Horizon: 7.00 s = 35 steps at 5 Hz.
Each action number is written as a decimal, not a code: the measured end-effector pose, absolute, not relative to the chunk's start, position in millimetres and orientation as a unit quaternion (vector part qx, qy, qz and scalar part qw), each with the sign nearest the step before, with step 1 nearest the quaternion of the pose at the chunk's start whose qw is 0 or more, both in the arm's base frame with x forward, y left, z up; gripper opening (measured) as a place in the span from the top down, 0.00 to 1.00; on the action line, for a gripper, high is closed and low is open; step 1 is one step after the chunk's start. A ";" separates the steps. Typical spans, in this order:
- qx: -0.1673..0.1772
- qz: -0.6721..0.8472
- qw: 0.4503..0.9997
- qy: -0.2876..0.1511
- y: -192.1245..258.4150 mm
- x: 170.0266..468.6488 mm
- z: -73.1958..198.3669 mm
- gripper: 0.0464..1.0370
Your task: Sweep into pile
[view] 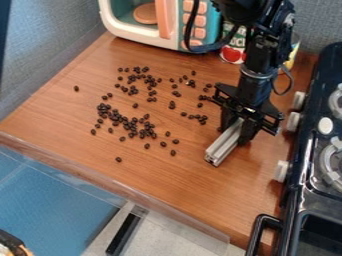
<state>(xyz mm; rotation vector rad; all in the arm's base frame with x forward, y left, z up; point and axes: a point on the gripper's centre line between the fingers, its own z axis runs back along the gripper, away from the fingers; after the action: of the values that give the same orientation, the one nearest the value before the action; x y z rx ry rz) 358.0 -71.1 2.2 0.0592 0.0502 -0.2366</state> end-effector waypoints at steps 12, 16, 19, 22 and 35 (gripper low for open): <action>0.044 0.153 0.987 0.032 141.5 299.9 3.9 0.65; -0.010 0.029 0.999 -0.029 67.0 314.0 32.0 0.65; 0.020 -0.013 1.000 0.016 -27.6 358.9 19.1 0.65; 0.066 0.069 0.995 0.037 -66.1 427.2 6.5 0.66; -0.070 0.377 0.923 0.006 115.1 322.2 10.1 0.66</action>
<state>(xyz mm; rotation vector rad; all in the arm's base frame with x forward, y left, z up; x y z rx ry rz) 322.2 115.1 10.1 -0.1446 0.0130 0.7743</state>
